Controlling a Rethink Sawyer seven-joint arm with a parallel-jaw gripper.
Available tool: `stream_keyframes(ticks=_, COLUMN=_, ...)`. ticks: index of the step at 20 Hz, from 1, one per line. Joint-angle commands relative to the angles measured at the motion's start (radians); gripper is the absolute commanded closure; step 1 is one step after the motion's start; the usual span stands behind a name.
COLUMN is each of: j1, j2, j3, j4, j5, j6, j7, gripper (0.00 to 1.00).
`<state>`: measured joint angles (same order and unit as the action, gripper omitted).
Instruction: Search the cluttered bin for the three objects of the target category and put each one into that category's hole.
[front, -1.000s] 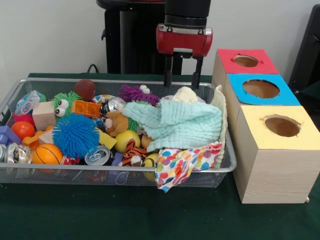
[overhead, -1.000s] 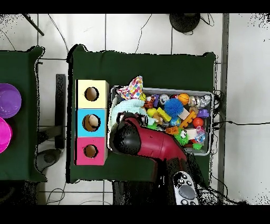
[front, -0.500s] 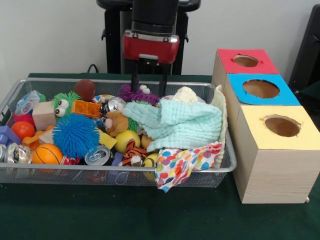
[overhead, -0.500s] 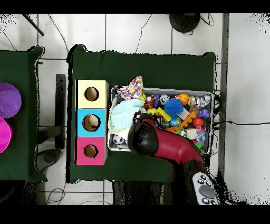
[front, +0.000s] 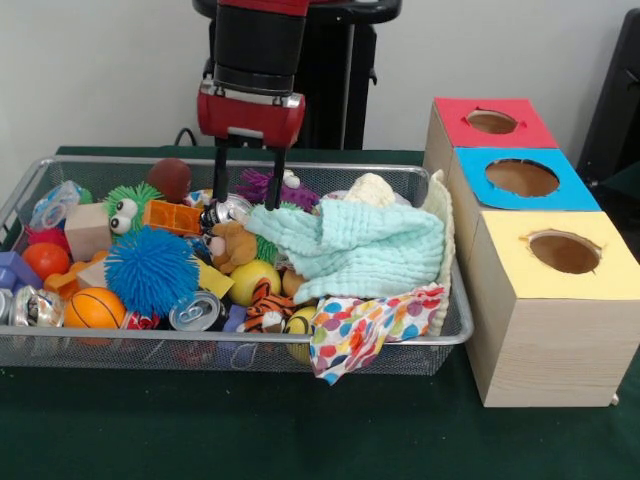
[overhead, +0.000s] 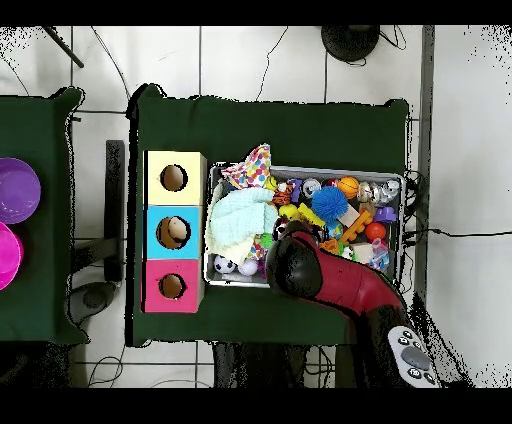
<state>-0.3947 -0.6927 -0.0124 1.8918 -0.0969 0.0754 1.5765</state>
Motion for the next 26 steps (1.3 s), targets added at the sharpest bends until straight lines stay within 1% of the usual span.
stream_keyframes(ticks=1, j1=0.000, j2=0.055, j3=0.040, j4=-0.035, j5=-0.074, j6=-0.054, j7=0.093, gripper=0.00)
stream_keyframes(ticks=7, j1=-0.009, j2=0.069, j3=0.050, j4=-0.039, j5=-0.078, j6=-0.068, j7=0.114, gripper=0.00)
stream_keyframes(ticks=11, j1=-0.007, j2=0.070, j3=0.044, j4=-0.037, j5=-0.086, j6=-0.078, j7=0.120, gripper=0.00)
stream_keyframes(ticks=15, j1=0.008, j2=0.076, j3=0.015, j4=-0.040, j5=-0.102, j6=-0.124, j7=0.131, gripper=0.00)
stream_keyframes(ticks=19, j1=0.011, j2=0.070, j3=-0.010, j4=-0.054, j5=-0.118, j6=-0.123, j7=0.114, gripper=0.00)
stream_keyframes(ticks=22, j1=0.008, j2=0.068, j3=-0.011, j4=-0.058, j5=-0.123, j6=-0.118, j7=0.108, gripper=0.00)
stream_keyframes(ticks=26, j1=-0.027, j2=0.064, j3=0.022, j4=-0.075, j5=-0.135, j6=-0.091, j7=0.087, gripper=0.00)
